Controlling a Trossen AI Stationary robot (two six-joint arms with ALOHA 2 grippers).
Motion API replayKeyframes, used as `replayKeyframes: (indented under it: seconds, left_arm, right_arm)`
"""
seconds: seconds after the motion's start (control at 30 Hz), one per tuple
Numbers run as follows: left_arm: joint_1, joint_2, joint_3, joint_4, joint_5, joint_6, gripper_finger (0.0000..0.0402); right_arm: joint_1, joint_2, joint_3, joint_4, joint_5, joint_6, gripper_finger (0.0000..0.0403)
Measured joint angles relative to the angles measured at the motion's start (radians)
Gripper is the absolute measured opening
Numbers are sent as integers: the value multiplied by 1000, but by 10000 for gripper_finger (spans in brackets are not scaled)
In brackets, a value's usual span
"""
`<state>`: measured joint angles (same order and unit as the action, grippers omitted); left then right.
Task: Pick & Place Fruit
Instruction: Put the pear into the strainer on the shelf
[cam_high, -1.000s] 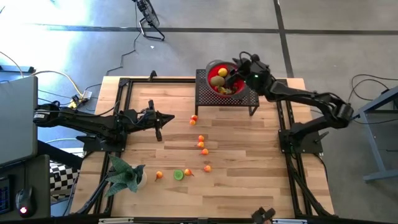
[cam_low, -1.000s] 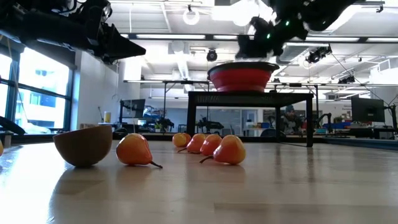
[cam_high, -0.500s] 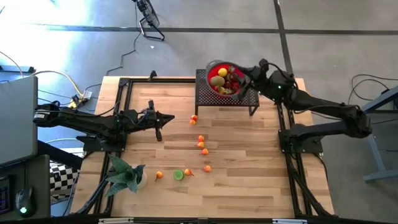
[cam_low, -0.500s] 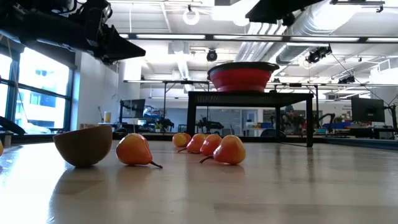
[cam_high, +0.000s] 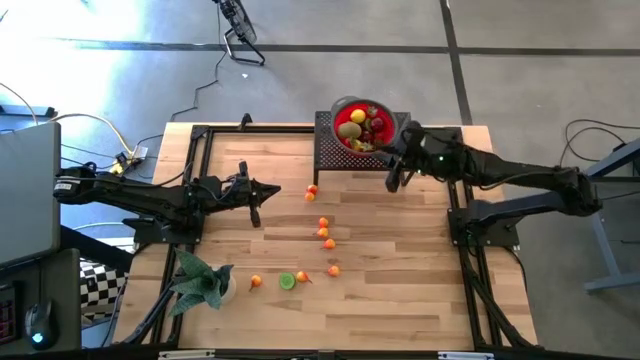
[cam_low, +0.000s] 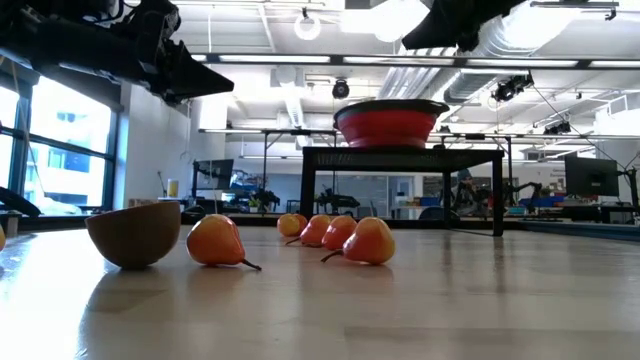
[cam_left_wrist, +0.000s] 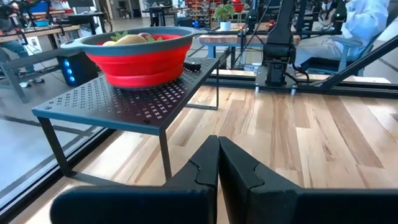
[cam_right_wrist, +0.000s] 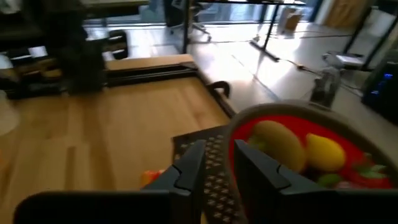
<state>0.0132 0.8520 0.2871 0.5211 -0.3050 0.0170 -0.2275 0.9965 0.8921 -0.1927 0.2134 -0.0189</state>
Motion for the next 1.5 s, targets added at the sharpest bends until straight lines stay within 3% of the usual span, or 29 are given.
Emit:
replayKeyframes:
  seconds: [0.47, 0.8, 1.1, 1.27, 1.5]
  left_arm:
    - [0, 0, 0, -1, 0, -78, 6]
    - [0, 0, -1, -44, 0, -79, 6]
    - [0, 0, -1, -123, 2, -144, 6]
    - [0, 0, -1, -130, 2, -164, 6]
    - [0, 0, -1, -130, 2, -164, 6]
  right_arm:
    - [271, 70, 0, -2, -77, 130, 46]
    - [488, 258, 0, 252, 33, 163, 24]
    - [594, 420, 0, 476, 145, 120, 4]
    - [622, 466, 68, 432, 181, 119, 4]
    - [625, 548, 241, 161, 214, 119, 3]
